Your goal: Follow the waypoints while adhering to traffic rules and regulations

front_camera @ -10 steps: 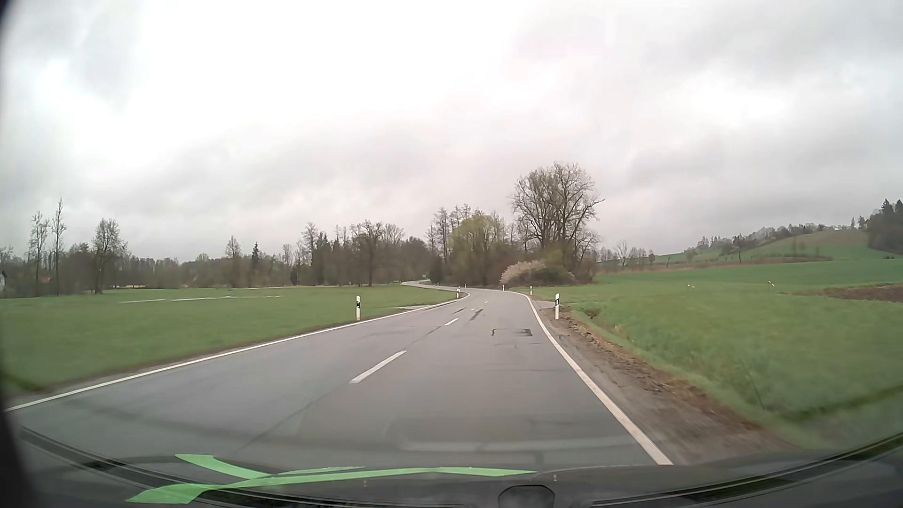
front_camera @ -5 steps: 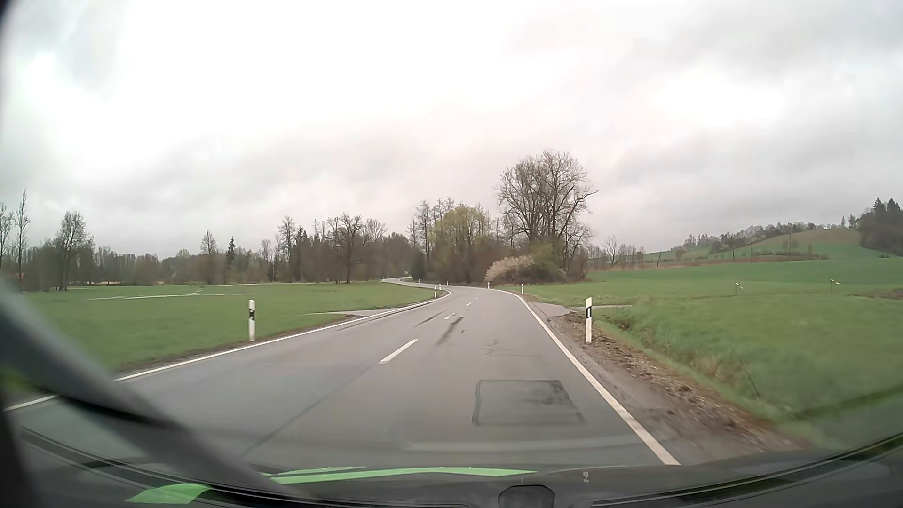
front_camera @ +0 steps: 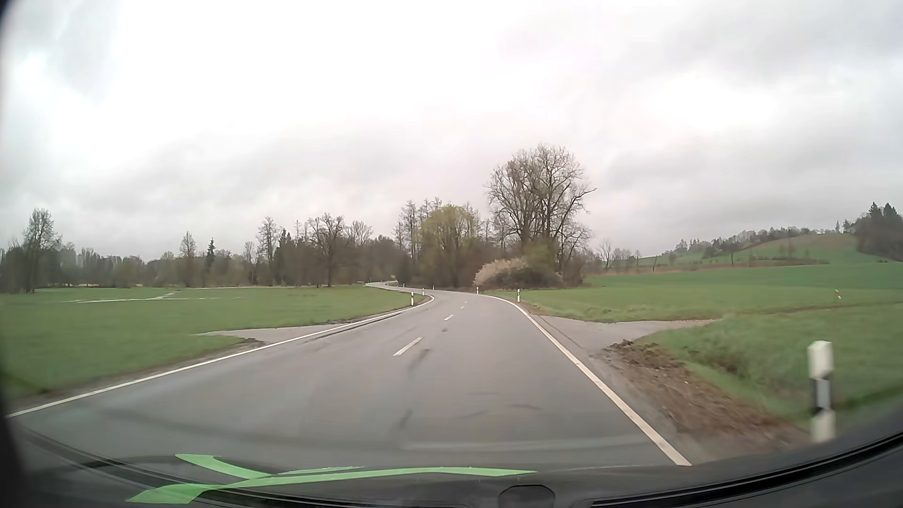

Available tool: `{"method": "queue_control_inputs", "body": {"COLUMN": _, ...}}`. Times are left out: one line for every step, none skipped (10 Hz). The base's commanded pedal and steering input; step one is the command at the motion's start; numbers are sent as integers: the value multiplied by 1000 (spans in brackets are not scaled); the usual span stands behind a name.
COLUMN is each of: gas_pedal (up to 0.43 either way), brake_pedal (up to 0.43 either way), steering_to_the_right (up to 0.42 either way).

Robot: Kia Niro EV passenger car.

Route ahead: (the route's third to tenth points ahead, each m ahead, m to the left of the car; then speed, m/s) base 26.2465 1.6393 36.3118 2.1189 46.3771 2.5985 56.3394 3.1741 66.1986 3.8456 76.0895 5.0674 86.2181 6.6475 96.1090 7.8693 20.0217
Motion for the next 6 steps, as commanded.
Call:
{"method": "queue_control_inputs", "body": {"gas_pedal": 79, "brake_pedal": 0, "steering_to_the_right": 9}}
{"method": "queue_control_inputs", "body": {"gas_pedal": 59, "brake_pedal": 0, "steering_to_the_right": 7}}
{"method": "queue_control_inputs", "body": {"gas_pedal": 59, "brake_pedal": 0, "steering_to_the_right": 6}}
{"method": "queue_control_inputs", "body": {"gas_pedal": 59, "brake_pedal": 0, "steering_to_the_right": 5}}
{"method": "queue_control_inputs", "body": {"gas_pedal": 39, "brake_pedal": 0, "steering_to_the_right": 4}}
{"method": "queue_control_inputs", "body": {"gas_pedal": 28, "brake_pedal": 0, "steering_to_the_right": 3}}
